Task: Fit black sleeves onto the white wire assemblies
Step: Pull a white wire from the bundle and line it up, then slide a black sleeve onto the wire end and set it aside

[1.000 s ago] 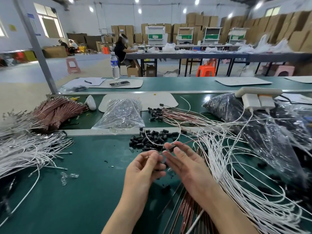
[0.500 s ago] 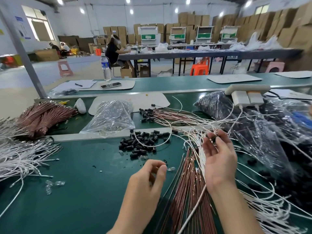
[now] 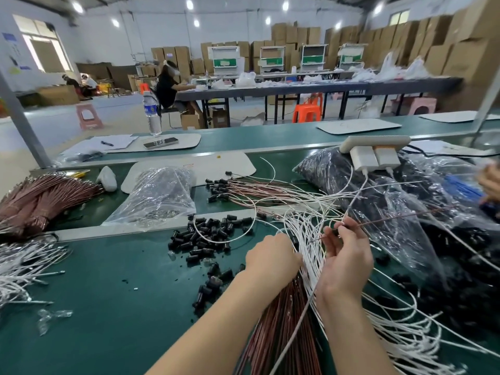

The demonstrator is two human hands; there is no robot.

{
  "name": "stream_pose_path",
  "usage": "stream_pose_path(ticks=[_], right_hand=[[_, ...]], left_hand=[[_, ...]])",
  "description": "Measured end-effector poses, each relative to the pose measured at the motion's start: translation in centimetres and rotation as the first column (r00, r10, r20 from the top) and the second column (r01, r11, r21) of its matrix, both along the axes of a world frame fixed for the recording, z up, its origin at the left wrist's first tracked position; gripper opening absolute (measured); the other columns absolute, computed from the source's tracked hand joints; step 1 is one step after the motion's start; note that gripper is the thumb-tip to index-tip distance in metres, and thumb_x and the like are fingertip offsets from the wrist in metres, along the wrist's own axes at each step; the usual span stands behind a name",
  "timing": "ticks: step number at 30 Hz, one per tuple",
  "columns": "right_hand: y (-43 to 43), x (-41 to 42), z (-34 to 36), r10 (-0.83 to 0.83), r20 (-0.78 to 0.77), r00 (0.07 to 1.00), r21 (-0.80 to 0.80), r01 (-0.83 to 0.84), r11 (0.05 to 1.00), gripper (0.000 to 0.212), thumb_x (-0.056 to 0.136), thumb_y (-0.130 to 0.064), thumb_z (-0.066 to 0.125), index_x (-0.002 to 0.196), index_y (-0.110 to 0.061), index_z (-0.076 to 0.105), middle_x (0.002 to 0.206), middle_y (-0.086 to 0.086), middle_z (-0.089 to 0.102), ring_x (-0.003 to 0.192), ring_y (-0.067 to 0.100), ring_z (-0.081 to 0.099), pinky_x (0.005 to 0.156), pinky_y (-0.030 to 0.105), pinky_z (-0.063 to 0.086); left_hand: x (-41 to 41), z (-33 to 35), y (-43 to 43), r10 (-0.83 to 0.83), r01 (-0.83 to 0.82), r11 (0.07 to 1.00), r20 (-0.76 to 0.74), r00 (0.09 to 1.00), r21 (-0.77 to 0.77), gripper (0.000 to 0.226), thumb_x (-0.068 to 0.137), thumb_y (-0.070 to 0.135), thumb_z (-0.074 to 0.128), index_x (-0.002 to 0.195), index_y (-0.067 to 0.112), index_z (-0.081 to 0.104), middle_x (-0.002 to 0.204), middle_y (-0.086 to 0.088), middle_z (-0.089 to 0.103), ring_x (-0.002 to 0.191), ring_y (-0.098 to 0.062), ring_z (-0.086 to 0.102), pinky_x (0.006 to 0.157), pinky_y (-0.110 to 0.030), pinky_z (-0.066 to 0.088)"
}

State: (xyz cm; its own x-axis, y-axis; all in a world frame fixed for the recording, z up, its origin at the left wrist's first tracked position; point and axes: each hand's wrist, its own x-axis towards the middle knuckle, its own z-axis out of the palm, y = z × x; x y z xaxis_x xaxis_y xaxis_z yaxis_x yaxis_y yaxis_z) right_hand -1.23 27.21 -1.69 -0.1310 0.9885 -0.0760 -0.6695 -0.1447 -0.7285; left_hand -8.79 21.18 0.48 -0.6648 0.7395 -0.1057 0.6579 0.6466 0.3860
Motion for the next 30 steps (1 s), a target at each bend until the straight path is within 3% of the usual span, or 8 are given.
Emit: stream_pose_path(ticks=[3,7,11,17,23,27,29,30], right_hand=[[0.1,-0.1,0.1,-0.003,-0.012,1.000,-0.018,0.003,1.000,0.017,0.096,0.000,0.055,0.100,-0.013,0.066,0.080,-0.004,0.068,0.071,0.010,0.068,0.069,0.018,0.055],[0.2,0.1,0.2,0.003,-0.029,1.000,-0.031,-0.004,1.000,0.019,0.097,0.001,0.054,0.098,-0.013,0.065,0.079,-0.003,0.067,0.068,0.009,0.067,0.068,0.018,0.055],[0.1,0.6,0.3,0.070,-0.093,0.993,-0.051,-0.075,0.996,0.016,0.098,-0.001,0.054,0.102,-0.011,0.066,0.086,0.000,0.067,0.075,0.010,0.067,0.076,0.022,0.055],[-0.6,0.9,0.6,0.297,-0.183,0.937,-0.003,-0.302,0.953,0.017,0.098,-0.002,0.052,0.106,-0.009,0.065,0.088,0.004,0.069,0.079,0.014,0.069,0.076,0.024,0.058],[-2.3,-0.1,0.5,0.583,-0.066,0.810,0.043,-0.581,0.812,0.019,0.096,-0.002,0.054,0.110,-0.005,0.065,0.090,0.008,0.072,0.084,0.020,0.071,0.085,0.031,0.058],[-3.2,-0.6,0.3,0.656,-0.007,0.755,0.005,-0.656,0.755,0.022,0.092,-0.001,0.057,0.111,-0.005,0.066,0.091,0.008,0.073,0.083,0.019,0.072,0.084,0.032,0.056],[-3.3,-0.7,0.3,0.667,0.004,0.745,-0.003,-0.667,0.745,0.026,0.086,-0.002,0.061,0.111,-0.006,0.067,0.091,0.007,0.074,0.082,0.019,0.073,0.084,0.033,0.056],[-3.3,-0.8,0.2,0.667,0.014,0.745,-0.006,-0.667,0.745,0.025,0.087,-0.002,0.061,0.110,-0.007,0.067,0.091,0.007,0.074,0.082,0.019,0.073,0.084,0.034,0.056]], left_hand=[[0.5,0.4,1.0,0.038,-0.037,0.998,0.021,0.999,-0.060,0.034,0.097,0.023,0.055,0.068,0.014,0.040,0.098,-0.014,0.065,0.092,-0.034,0.064,0.072,-0.035,0.045],[0.7,1.1,0.9,0.029,-0.021,0.996,0.092,0.995,-0.084,0.029,0.096,0.020,0.054,0.071,0.011,0.041,0.083,-0.012,0.059,0.078,-0.031,0.055,0.070,-0.035,0.046],[0.1,3.7,-0.8,-0.007,-0.078,0.967,0.334,0.942,0.241,0.025,0.100,0.022,0.049,0.079,0.009,0.053,0.073,-0.010,0.057,0.063,-0.022,0.052,0.066,-0.038,0.054],[-3.9,9.4,-8.8,0.071,-0.371,0.561,0.404,0.912,0.740,0.017,0.102,0.023,0.053,0.093,0.010,0.061,0.083,-0.006,0.070,0.051,-0.003,0.061,0.049,-0.019,0.051],[-8.0,4.5,-19.3,0.227,-0.755,0.275,0.723,0.652,0.595,0.025,0.102,0.020,0.056,0.085,0.003,0.061,0.076,-0.010,0.063,0.048,-0.009,0.062,0.041,-0.019,0.051],[-7.3,-1.1,-23.0,0.315,-0.852,0.287,0.798,0.515,0.437,0.030,0.102,0.018,0.056,0.111,-0.010,0.059,0.086,-0.020,0.070,0.060,-0.024,0.069,0.042,-0.026,0.055],[-6.2,-2.9,-23.7,0.465,-0.796,0.372,0.646,0.605,0.478,0.038,0.101,0.015,0.059,0.135,0.001,0.051,0.088,-0.016,0.069,0.059,-0.027,0.069,0.050,-0.038,0.060],[-5.3,-3.4,-23.8,0.537,-0.702,0.474,0.458,0.708,0.531,0.037,0.099,0.015,0.062,0.135,0.015,0.054,0.089,-0.008,0.070,0.062,-0.025,0.069,0.060,-0.043,0.061]])
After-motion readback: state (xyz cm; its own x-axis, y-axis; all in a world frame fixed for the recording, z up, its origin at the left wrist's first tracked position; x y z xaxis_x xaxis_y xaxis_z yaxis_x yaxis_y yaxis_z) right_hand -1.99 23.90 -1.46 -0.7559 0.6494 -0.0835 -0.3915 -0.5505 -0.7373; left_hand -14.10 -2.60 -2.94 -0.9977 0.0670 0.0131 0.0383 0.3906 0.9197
